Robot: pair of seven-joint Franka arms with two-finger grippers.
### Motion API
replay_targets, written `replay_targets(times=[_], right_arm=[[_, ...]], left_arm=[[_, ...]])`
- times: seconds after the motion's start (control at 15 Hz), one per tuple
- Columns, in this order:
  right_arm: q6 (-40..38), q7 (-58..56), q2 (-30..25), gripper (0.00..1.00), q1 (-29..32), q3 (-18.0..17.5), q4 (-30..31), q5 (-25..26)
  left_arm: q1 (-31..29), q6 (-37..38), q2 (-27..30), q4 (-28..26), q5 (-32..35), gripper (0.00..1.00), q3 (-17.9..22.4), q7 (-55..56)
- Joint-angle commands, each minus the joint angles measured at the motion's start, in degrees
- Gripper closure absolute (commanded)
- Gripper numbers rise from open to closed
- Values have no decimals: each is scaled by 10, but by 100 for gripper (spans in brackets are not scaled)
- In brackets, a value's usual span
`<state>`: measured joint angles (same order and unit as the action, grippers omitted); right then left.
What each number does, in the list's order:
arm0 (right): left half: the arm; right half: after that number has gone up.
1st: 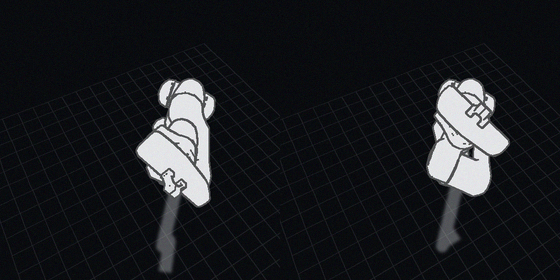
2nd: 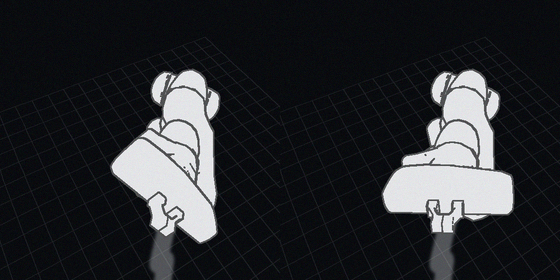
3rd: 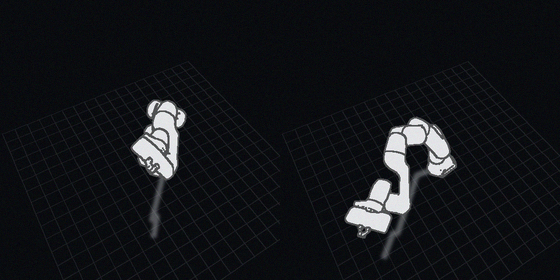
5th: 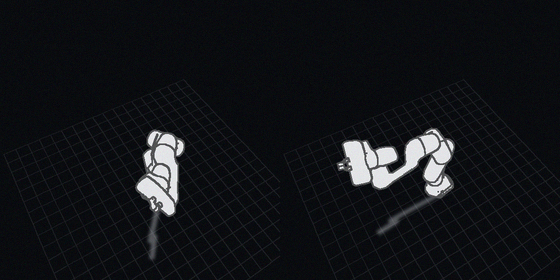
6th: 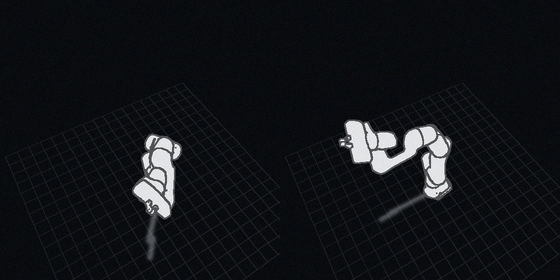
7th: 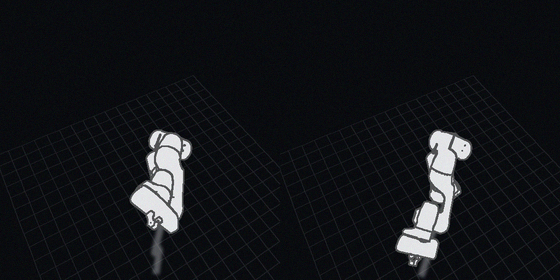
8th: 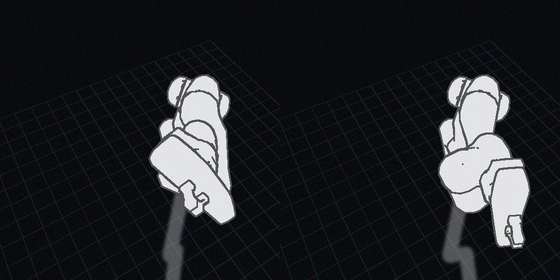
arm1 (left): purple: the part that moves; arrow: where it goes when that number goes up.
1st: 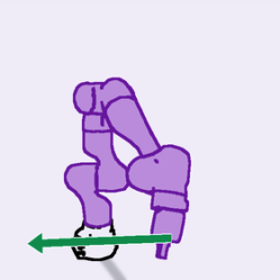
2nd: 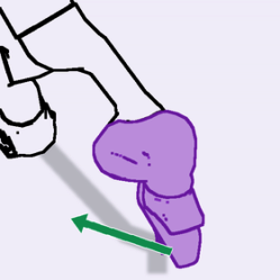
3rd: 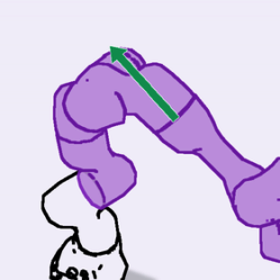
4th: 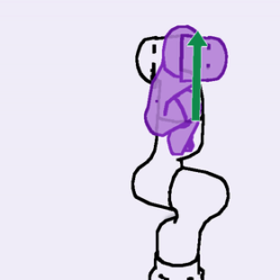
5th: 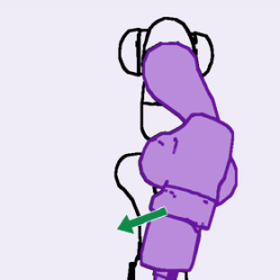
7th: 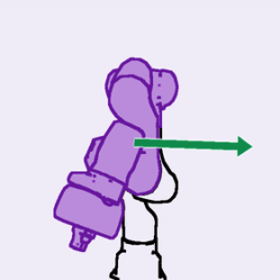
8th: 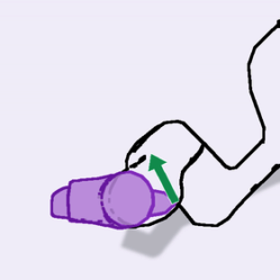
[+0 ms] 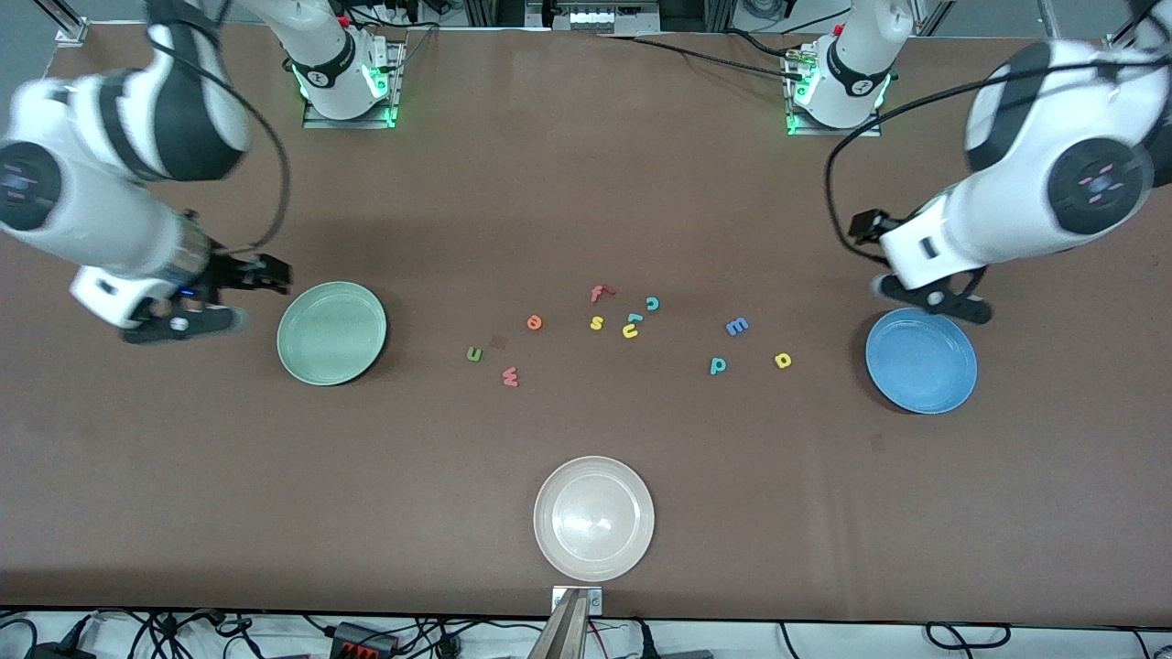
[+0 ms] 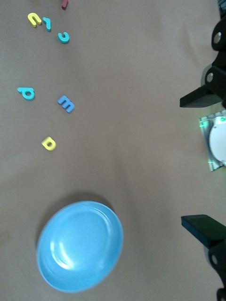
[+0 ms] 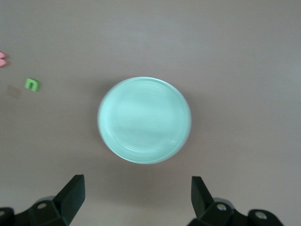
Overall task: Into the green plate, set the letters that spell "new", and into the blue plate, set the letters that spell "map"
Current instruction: 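Grasp the green n with the right gripper while the left gripper reaches the teal d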
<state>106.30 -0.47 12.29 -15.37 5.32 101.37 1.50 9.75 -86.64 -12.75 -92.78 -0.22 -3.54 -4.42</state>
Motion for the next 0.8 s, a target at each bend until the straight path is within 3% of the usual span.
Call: replay_targets(times=[0.0,0.33,0.73], right_arm=[[46,48,54,0,-51,4,-5,-5],[123,139,145,0,-115,4,-5,-6],[228,211,256,0,-170,4,-56,-28]], left_arm=[[19,-36,-53,35,-3,0,3,30],[68,-178,-143,36,-12,0,3,153],[99,-344,-251,25,-10,0,3,158]])
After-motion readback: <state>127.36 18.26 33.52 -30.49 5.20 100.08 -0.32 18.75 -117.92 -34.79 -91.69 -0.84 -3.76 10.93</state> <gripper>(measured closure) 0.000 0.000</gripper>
